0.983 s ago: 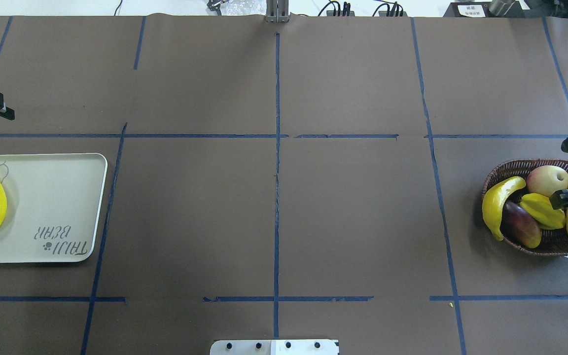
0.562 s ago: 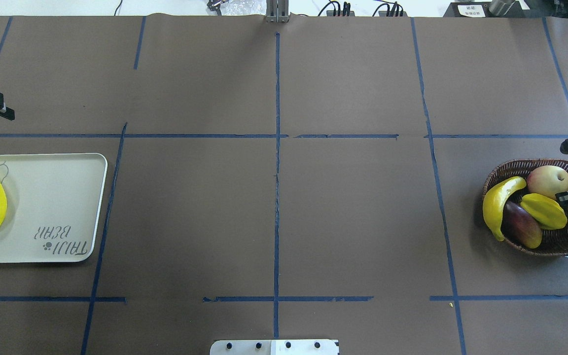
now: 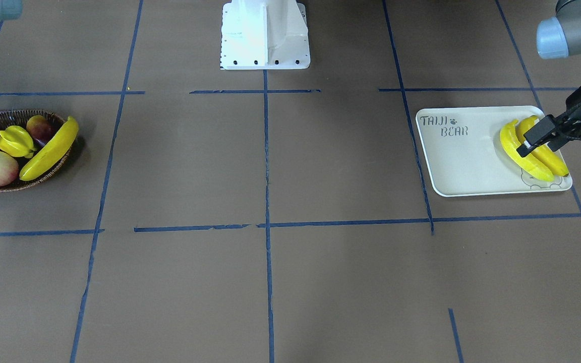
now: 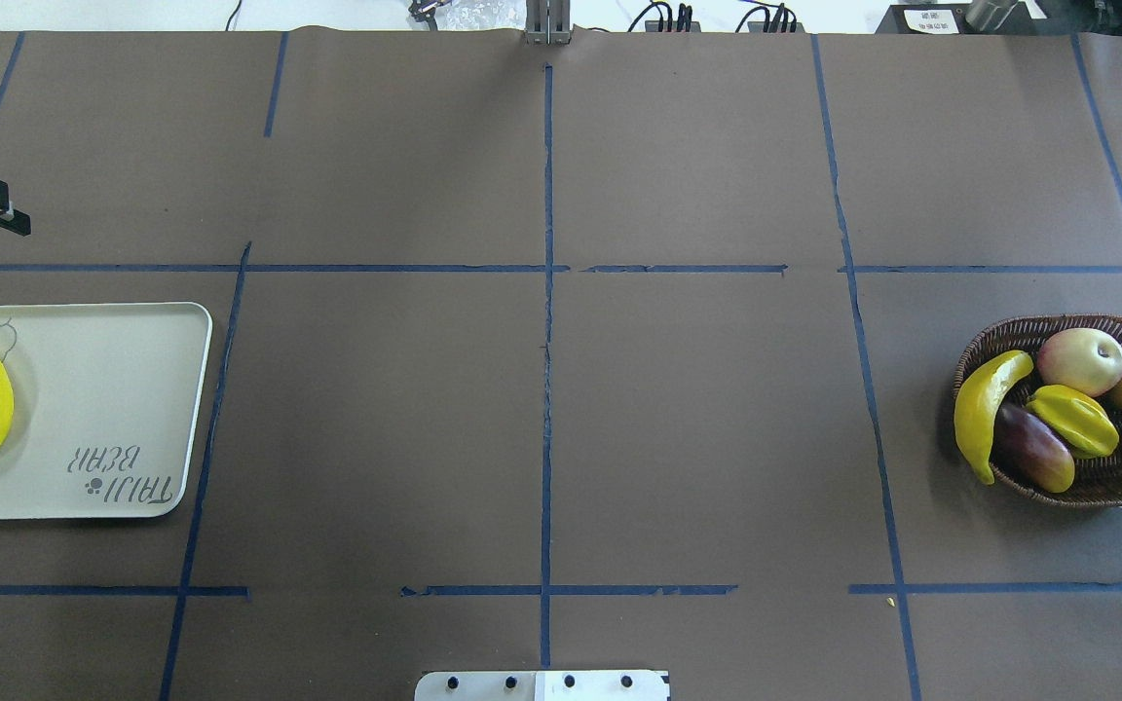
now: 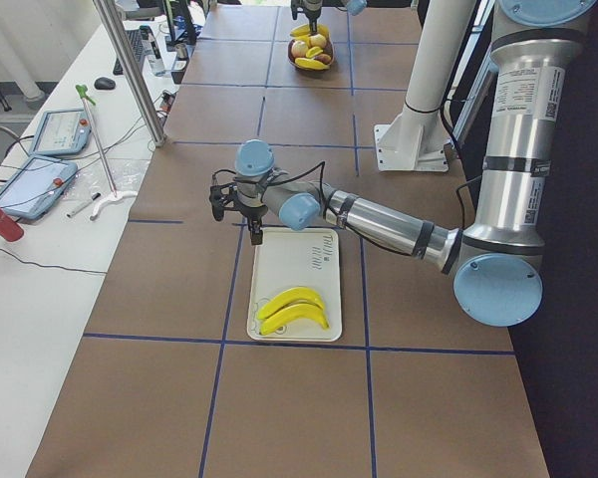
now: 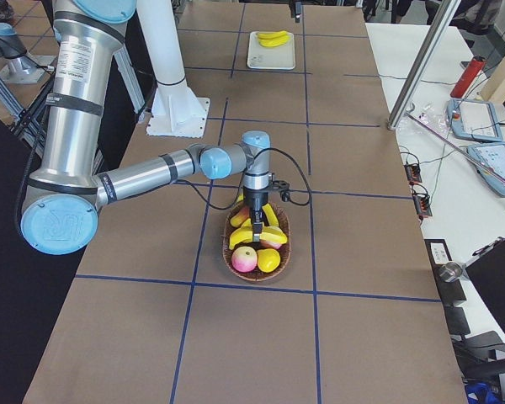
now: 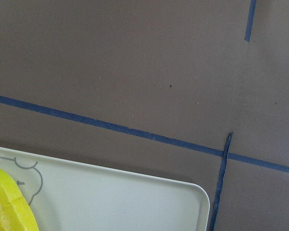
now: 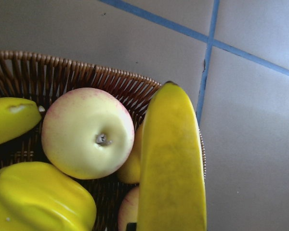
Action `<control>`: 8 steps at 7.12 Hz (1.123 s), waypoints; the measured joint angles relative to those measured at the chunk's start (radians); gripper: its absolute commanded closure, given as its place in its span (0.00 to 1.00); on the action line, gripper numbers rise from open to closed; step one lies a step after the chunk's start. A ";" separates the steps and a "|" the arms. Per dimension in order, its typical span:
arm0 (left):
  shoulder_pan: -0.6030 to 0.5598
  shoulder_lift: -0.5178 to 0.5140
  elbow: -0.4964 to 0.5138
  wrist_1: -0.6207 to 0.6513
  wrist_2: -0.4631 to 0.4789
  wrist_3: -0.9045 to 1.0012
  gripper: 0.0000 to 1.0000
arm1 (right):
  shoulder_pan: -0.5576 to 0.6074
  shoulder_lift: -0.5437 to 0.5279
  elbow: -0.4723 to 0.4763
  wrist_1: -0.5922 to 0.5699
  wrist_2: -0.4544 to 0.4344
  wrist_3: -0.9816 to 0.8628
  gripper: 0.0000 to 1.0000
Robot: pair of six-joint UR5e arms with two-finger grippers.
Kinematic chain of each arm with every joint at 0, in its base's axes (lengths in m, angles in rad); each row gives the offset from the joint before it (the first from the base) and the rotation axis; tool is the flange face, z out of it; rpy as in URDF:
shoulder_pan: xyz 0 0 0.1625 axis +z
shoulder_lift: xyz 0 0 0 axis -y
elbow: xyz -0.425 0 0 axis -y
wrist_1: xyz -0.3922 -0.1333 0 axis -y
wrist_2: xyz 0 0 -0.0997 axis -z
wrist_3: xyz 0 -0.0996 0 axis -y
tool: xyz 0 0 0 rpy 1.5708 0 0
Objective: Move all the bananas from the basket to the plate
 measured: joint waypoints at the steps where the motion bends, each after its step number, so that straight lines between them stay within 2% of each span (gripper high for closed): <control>1: 0.000 -0.002 -0.001 0.000 0.000 -0.001 0.00 | 0.029 0.007 0.065 -0.069 0.007 -0.050 0.97; 3: 0.000 -0.011 -0.002 -0.009 0.000 0.001 0.00 | 0.047 0.088 0.107 -0.107 0.091 -0.065 1.00; 5: 0.042 -0.047 0.001 -0.013 0.000 -0.001 0.00 | 0.048 0.252 0.066 -0.097 0.240 0.066 1.00; 6: 0.082 -0.081 0.009 -0.012 0.000 -0.005 0.00 | 0.047 0.327 0.024 -0.031 0.306 0.174 1.00; 8: 0.151 -0.167 0.018 -0.011 -0.001 -0.099 0.00 | 0.029 0.389 -0.102 0.301 0.390 0.423 1.00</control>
